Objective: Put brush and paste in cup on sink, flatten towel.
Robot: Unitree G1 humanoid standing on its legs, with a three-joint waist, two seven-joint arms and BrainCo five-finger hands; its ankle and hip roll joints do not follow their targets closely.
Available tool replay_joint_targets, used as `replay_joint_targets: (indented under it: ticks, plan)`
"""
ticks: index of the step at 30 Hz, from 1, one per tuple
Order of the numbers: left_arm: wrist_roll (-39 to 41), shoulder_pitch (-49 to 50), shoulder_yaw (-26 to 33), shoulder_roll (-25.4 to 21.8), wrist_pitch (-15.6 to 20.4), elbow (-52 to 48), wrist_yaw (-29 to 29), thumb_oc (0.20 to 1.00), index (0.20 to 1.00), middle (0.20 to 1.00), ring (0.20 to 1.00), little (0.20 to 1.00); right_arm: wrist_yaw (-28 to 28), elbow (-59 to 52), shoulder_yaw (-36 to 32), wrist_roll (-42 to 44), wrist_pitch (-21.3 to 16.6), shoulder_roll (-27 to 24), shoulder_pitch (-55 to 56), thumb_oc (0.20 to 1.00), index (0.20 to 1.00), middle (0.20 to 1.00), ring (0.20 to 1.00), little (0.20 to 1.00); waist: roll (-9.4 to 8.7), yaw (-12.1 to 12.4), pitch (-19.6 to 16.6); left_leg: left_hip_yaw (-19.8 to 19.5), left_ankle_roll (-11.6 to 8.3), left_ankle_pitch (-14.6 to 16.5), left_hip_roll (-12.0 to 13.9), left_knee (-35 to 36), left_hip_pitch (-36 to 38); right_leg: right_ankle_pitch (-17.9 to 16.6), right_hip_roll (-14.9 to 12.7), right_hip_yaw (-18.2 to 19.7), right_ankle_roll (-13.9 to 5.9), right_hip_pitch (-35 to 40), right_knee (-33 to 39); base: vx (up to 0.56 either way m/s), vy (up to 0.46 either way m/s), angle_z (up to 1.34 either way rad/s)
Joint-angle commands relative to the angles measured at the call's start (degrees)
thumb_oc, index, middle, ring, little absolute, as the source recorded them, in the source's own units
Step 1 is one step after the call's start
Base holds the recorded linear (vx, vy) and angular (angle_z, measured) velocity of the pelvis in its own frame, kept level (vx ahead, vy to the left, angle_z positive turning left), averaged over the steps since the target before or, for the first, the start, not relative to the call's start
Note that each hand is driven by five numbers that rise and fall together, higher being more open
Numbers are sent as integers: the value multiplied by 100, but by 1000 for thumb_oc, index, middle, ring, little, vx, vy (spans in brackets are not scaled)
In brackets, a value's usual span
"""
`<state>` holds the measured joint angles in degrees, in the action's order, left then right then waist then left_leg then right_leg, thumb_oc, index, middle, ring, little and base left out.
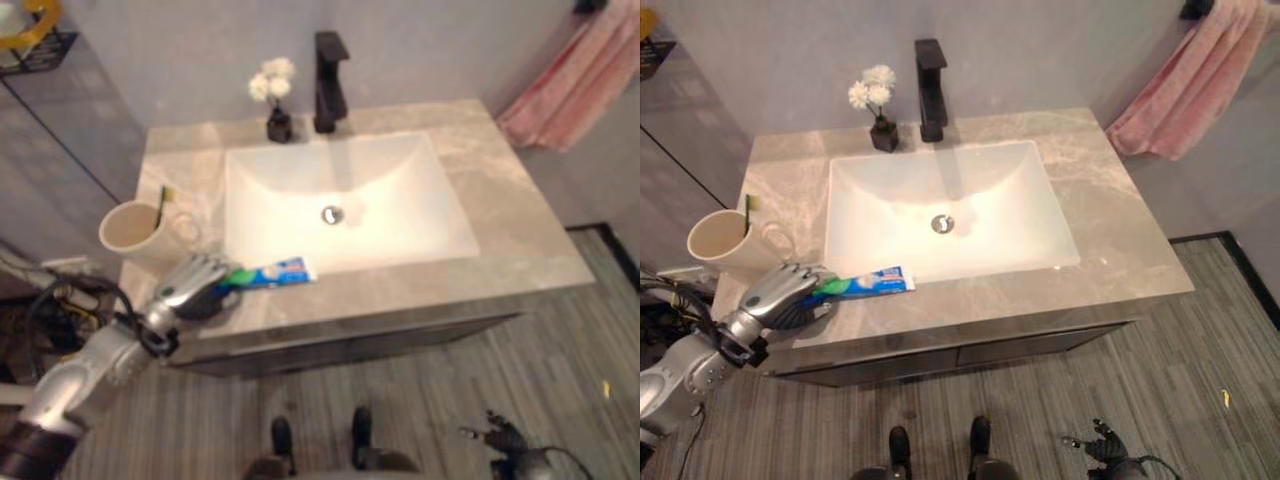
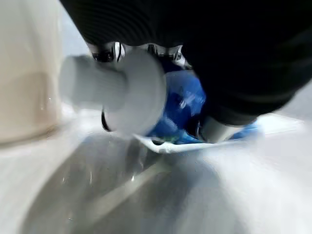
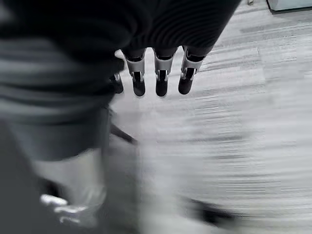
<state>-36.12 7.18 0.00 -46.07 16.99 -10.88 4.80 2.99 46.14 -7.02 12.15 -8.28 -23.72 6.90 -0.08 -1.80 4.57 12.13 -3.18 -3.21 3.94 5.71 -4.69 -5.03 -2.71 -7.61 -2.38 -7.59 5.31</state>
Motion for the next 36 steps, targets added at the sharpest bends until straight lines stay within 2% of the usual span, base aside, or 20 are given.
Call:
replay_joint_targets:
  ticks: [1, 4, 6, 8, 11, 15, 18, 19, 21, 24, 25, 29, 33, 36]
  plan:
    - [649, -39, 235, 65, -42, -112, 423, 200, 200, 200, 200, 200, 500, -843, 74, -344, -131, -559, 139, 1000, 1000, 1000, 1000, 1000, -122, 0, -219, -518, -93, 357, 406, -71, 66, 394, -176, -121, -391, 295, -31, 0, 0, 0]
    - [850, -305, 669, 458, -110, -582, 774, 200, 200, 200, 200, 200, 717, -2790, -629, -828, -186, -820, 458, 1000, 1000, 1000, 1000, 1000, -146, -111, -367, -496, -59, 448, 401, -71, 226, 428, -197, -132, -386, 449, -31, -11, 0, 1]
    - [874, -341, 730, 493, -114, -657, 756, 200, 200, 200, 200, 200, 770, -3128, -782, -932, -204, -840, 472, 1000, 1000, 1000, 1000, 1000, -143, -112, -396, -492, -47, 437, 389, -71, 248, 417, -211, -134, -378, 476, -31, 0, 0, 0]
    - [916, -626, 896, 528, -133, -911, 900, 200, 200, 200, 200, 200, 857, -3998, -975, -1185, -298, -994, 209, 1000, 1000, 1000, 1000, 1000, -158, -110, -511, -490, -39, 475, 377, -71, 324, 439, -224, -138, -370, 569, -31, -43, 37, 3]
    - [918, -1030, 892, 521, -176, -991, 996, 200, 200, 200, 200, 200, 824, -4461, -788, -1334, -305, -1187, -319, 1000, 1000, 1000, 1000, 1000, -164, -83, -599, -489, -37, 496, 358, -71, 376, 445, -240, -143, -367, 625, -31, -27, 20, 2]
    - [890, -1602, 890, 379, -242, -987, 1206, 200, 200, 200, 200, 200, 634, -4693, -8, -714, -410, -1190, -1436, 1000, 1000, 1000, 1000, 1000, -204, 15, -669, -463, -24, 504, 334, -71, 432, 446, -257, -115, -354, 669, -31, -30, 14, -1]
    - [887, -2226, 672, 305, -329, -857, 1482, 200, 200, 200, 200, 200, 428, -4727, 788, 592, -509, -795, -2326, 1000, 1000, 1000, 1000, 1000, -214, 103, -715, -458, -25, 502, 318, -71, 494, 442, -277, -139, -335, 764, -31, 0, 0, 0]
    - [884, -2268, 664, 280, -329, -819, 1503, 200, 200, 200, 200, 200, 416, -4686, 798, 637, -522, -799, -2381, 1000, 1000, 1000, 1000, 1000, -226, 89, -684, -460, -26, 502, 316, -71, 503, 445, -278, -141, -335, 774, -31, 0, 0, 0]
    - [861, -2886, 264, 181, -455, -633, 1755, 200, 200, 200, 200, 200, 134, -4730, 1718, 2364, -700, 36, -3235, 1000, 1000, 1000, 1000, 1000, -193, 213, -705, -512, -47, 484, 289, -71, 523, 457, -302, -209, -308, 856, -31, -8, 6, 16]
    - [837, -3069, 169, 108, -485, -553, 1866, 200, 200, 200, 200, 200, 202, -4750, 1970, 2560, -733, 269, -3633, 1000, 1000, 1000, 1000, 1000, -180, 261, -704, -535, -52, 471, 284, -71, 507, 463, -313, -245, -298, 861, -31, 2, 4, 13]
    - [798, -3241, 115, 52, -518, -556, 1997, 200, 200, 200, 200, 200, 187, -4741, 2224, 2930, -873, 694, -4067, 1000, 1000, 1000, 1000, 1000, -170, 336, -697, -554, -55, 458, 281, -71, 501, 466, -325, -277, -292, 874, -31, 25, -1, 12]
    - [769, -3638, -107, 69, -518, -493, 2238, 200, 200, 200, 200, 200, -86, -4729, 2522, 3875, -1185, 1486, -4655, 1000, 1000, 1000, 1000, 1000, -138, 506, -703, -615, -66, 429, 264, -71, 464, 483, -347, -363, -284, 891, -31, 21, -10, 13]
    - [798, -3950, -339, 42, -480, -369, 2465, 200, 200, 200, 200, 200, -34, -4656, 2510, 4040, -1494, 1811, -5016, 1000, 1000, 1000, 1000, 1000, -108, 621, -713, -692, -90, 388, 248, -71, 392, 494, -372, -472, -288, 889, -31, 24, -7, 15]
    - [871, -4092, -478, 68, -458, -291, 2531, 200, 200, 200, 200, 200, 21, -4709, 2569, 4018, -1584, 1862, -5123, 1000, 1000, 1000, 1000, 1000, -95, 665, -721, -739, -103, 368, 237, -71, 341, 500, -383, -529, -281, 887, -31, 31, -7, 13]
